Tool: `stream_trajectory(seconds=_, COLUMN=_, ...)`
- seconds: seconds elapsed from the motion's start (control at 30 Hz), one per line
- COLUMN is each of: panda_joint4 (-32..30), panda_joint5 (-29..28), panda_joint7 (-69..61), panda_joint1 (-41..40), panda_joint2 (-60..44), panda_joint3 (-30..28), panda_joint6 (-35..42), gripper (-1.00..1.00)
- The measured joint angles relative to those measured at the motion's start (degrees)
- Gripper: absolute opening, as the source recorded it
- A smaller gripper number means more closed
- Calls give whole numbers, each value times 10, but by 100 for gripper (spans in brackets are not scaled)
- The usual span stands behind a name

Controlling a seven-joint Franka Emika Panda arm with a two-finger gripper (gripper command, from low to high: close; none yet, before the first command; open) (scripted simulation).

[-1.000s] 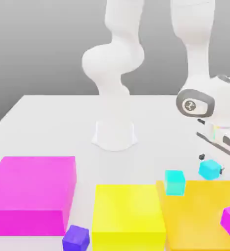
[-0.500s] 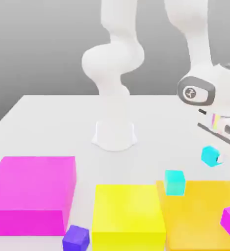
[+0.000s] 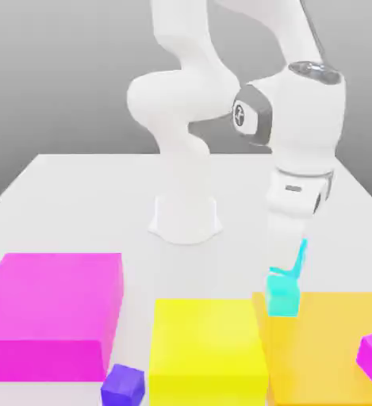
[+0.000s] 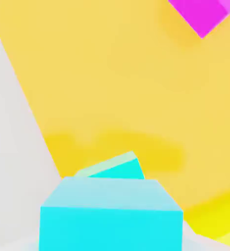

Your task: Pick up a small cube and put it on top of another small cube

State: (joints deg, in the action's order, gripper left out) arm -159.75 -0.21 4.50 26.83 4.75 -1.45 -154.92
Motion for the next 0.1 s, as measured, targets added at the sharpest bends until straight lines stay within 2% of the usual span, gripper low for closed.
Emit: stream_trajectory(seconds=0.1, panda_joint4=0, panda_joint5=0, panda_joint7=0, panda_joint1=0, panda_joint2=0, panda_joint3=0, panda_joint6=0, gripper=100)
